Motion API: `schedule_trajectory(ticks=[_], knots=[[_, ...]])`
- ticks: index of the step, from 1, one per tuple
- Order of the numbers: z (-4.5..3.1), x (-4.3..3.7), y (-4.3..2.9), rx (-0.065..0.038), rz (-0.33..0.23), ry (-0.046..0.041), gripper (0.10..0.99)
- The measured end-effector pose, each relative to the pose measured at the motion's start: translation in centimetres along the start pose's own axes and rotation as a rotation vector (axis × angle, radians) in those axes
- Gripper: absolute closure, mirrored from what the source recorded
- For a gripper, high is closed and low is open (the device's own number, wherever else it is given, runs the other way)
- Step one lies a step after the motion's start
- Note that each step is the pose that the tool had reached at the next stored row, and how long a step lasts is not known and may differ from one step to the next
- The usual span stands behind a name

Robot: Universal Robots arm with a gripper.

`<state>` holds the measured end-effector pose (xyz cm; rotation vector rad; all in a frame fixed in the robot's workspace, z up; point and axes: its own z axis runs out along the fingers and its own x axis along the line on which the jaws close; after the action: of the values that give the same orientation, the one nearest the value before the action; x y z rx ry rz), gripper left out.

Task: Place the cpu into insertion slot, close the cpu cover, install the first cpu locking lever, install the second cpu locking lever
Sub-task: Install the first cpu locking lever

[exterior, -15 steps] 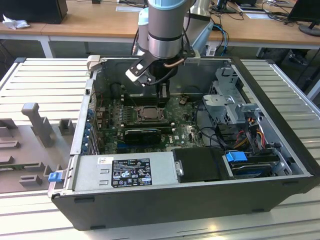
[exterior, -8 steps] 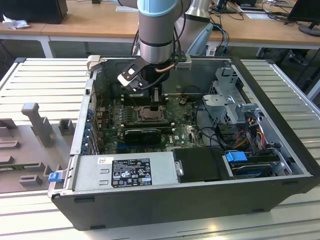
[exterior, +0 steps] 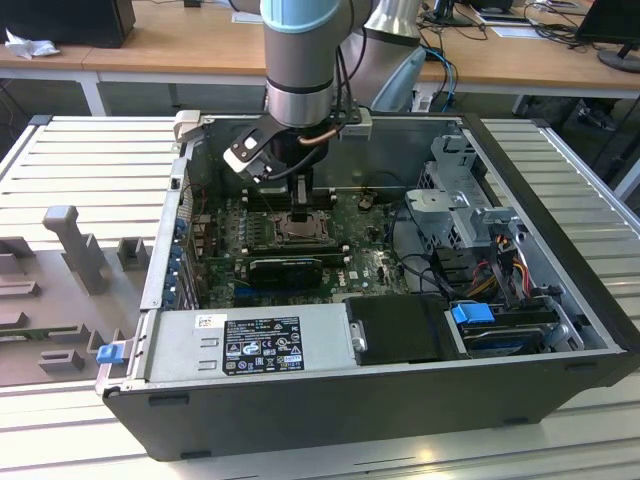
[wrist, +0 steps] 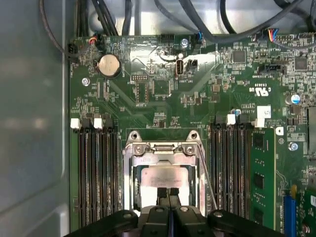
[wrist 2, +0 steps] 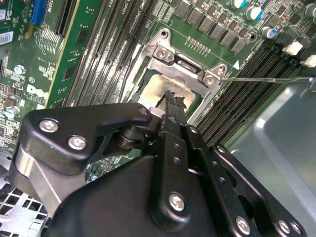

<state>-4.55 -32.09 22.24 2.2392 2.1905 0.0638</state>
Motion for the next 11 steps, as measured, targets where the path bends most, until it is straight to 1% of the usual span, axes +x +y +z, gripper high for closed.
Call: schedule_trajectory(ticks=[3, 5, 9, 10, 11], knots=[[-0.03, 0.0, -0.03, 0.0, 0.0, 0.0001, 0.98], [-0.22, 0.0, -0.03, 0.0, 0.0, 0.0, 0.98], [-0.94, 0.02, -0.01, 0.0, 0.0, 0.0, 0.98], [-1.25, 0.02, 0.0, 0.0, 0.0, 0.0, 0.98], [-1.73, 0.03, 0.02, 0.0, 0.0, 0.0, 0.98]])
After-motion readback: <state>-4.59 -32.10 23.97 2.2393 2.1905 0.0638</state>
